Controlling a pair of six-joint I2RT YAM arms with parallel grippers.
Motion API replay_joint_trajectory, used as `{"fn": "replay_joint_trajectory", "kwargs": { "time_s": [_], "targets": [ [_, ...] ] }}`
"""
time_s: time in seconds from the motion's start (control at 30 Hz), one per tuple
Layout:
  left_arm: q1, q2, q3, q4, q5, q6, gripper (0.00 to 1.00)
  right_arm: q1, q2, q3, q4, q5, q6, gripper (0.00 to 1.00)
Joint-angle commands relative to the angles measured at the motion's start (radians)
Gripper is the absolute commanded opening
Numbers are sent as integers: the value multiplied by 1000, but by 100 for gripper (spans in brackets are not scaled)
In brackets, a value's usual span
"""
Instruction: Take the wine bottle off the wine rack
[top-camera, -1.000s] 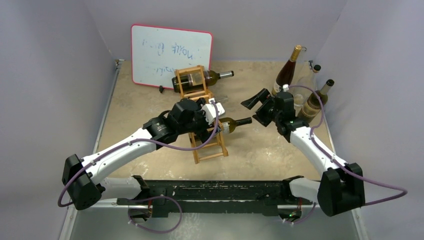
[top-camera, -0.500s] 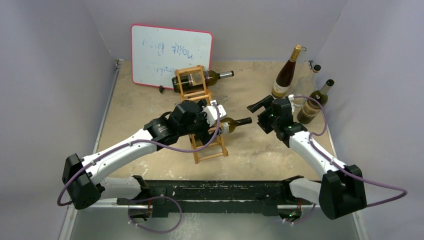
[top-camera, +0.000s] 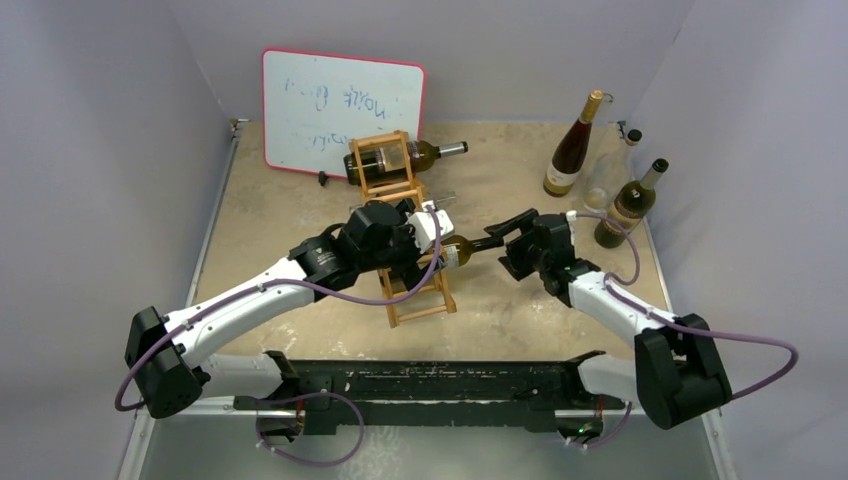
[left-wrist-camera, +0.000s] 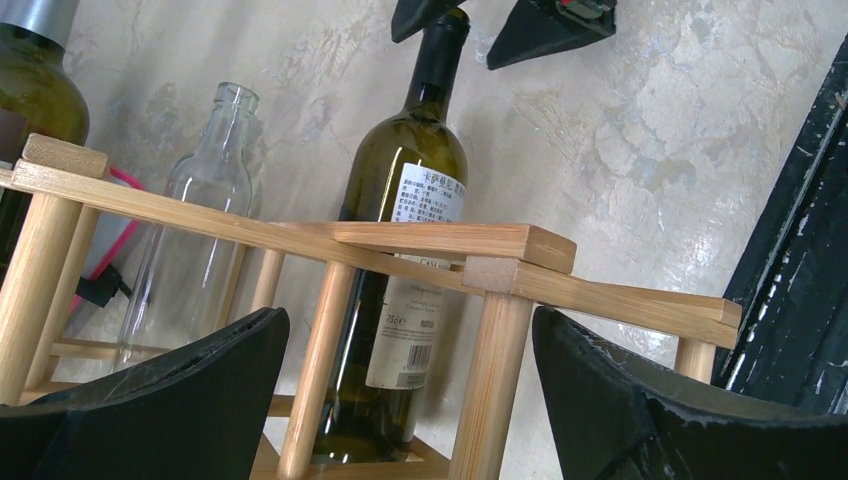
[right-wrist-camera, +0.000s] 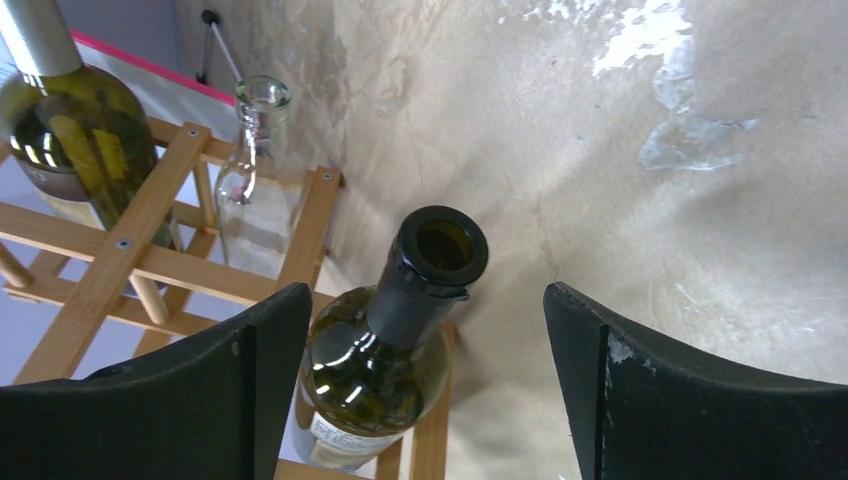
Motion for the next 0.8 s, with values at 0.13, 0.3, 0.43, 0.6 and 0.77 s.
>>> {"fn": "replay_joint_trajectory", "kwargs": {
  "time_s": [0.13, 0.3, 0.43, 0.6, 0.77],
  "targets": [
    [-4, 15, 4, 10, -2, -5, 92, 39, 113, -2, 233, -33, 104, 80],
    [-4, 19, 5, 8, 10, -3, 94, 67, 183, -1, 325, -62, 135, 69],
    [-4, 19, 5, 9, 14, -3, 94, 86, 195, -5, 343, -44, 156, 63],
    [-4, 19, 5, 8, 12, -3, 94, 92, 181, -52, 379, -6, 199, 54],
    [-4, 17, 3, 9, 13, -1, 94, 92, 158, -94, 404, 2, 233, 48]
  ]
}}
